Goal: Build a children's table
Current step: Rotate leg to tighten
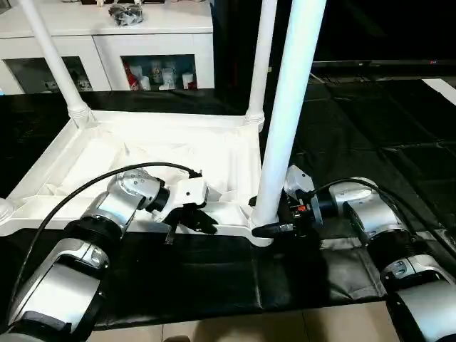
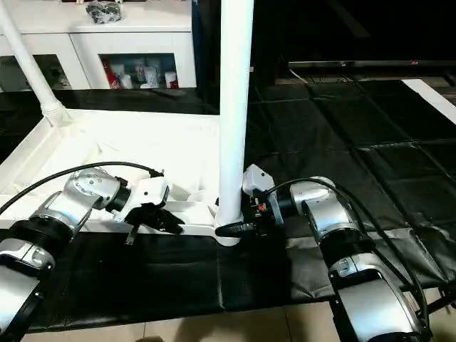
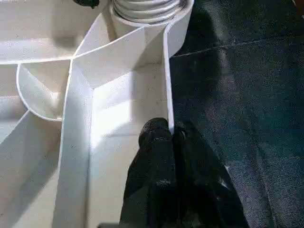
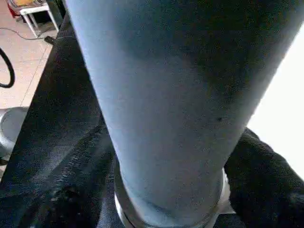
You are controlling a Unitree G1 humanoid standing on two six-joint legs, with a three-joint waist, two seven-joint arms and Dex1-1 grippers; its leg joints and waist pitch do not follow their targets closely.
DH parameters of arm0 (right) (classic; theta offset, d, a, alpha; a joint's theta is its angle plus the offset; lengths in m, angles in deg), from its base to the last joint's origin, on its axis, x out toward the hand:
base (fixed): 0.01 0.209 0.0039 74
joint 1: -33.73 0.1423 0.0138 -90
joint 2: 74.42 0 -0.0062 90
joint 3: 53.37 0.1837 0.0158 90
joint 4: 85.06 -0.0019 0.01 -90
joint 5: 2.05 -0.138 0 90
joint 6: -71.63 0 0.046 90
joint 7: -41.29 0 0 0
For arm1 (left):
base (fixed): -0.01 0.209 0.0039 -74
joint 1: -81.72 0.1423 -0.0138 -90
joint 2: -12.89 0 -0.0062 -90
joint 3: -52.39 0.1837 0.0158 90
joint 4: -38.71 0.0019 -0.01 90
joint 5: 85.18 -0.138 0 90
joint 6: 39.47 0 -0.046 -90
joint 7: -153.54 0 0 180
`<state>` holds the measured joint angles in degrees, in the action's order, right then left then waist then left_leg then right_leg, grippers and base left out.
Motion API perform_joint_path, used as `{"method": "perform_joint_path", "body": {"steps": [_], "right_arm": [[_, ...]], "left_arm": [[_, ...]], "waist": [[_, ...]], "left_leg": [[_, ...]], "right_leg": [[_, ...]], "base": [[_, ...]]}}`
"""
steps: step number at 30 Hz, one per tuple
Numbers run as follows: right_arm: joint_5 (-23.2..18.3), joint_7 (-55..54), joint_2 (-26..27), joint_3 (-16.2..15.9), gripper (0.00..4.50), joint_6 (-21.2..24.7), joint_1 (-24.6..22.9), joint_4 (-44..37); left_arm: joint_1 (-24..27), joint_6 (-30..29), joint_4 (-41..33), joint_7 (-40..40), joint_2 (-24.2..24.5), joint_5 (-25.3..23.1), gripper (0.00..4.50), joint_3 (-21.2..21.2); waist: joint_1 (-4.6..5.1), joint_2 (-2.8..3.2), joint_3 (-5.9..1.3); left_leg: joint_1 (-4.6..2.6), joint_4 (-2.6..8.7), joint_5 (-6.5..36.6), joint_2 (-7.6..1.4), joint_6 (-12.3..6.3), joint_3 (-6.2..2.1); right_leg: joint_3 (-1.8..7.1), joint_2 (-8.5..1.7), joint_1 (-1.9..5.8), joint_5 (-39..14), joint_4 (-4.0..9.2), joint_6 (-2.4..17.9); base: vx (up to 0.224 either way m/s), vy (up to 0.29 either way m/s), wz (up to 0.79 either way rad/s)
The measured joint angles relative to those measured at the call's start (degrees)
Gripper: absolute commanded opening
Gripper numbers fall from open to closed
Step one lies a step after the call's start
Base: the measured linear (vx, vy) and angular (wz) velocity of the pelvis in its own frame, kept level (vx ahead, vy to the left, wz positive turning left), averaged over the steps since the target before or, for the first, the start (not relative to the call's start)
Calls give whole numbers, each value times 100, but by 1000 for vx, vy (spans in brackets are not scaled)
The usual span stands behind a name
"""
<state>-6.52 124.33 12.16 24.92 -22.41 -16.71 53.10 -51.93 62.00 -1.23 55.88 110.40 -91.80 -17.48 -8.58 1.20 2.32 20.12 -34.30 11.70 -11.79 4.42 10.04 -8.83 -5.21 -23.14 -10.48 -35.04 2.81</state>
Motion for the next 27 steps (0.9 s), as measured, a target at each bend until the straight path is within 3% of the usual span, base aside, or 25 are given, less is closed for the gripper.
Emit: {"method": "perform_joint_path", "body": {"steps": [7,19,22,27], "right_arm": [[38,-7,-3,-5,280,22,0,30],[26,-128,24,44,266,144,-34,23],[-24,-797,220,304,266,164,-185,35],[-67,-2756,630,909,266,574,-323,31]], "left_arm": [[-12,8,19,1,-3,0,0,2],[-22,-154,48,-60,-38,6,0,-21],[-60,-566,150,-432,-195,13,0,-179],[-200,-1656,239,-1511,-705,32,0,-524]], "waist": [[-2,0,0],[-5,0,0],[20,0,0],[118,-2,1]], "left_leg": [[0,0,0,0,0,0],[-4,0,2,0,5,0],[-11,-1,13,0,36,1],[-16,-11,7,2,44,1]], "right_leg": [[0,0,0,0,0,0],[0,0,12,0,-1,1],[1,0,31,-8,1,-21],[7,0,31,9,4,-23]], "base": [[0,0,0],[0,0,0],[0,0,0],[0,0,0]]}}
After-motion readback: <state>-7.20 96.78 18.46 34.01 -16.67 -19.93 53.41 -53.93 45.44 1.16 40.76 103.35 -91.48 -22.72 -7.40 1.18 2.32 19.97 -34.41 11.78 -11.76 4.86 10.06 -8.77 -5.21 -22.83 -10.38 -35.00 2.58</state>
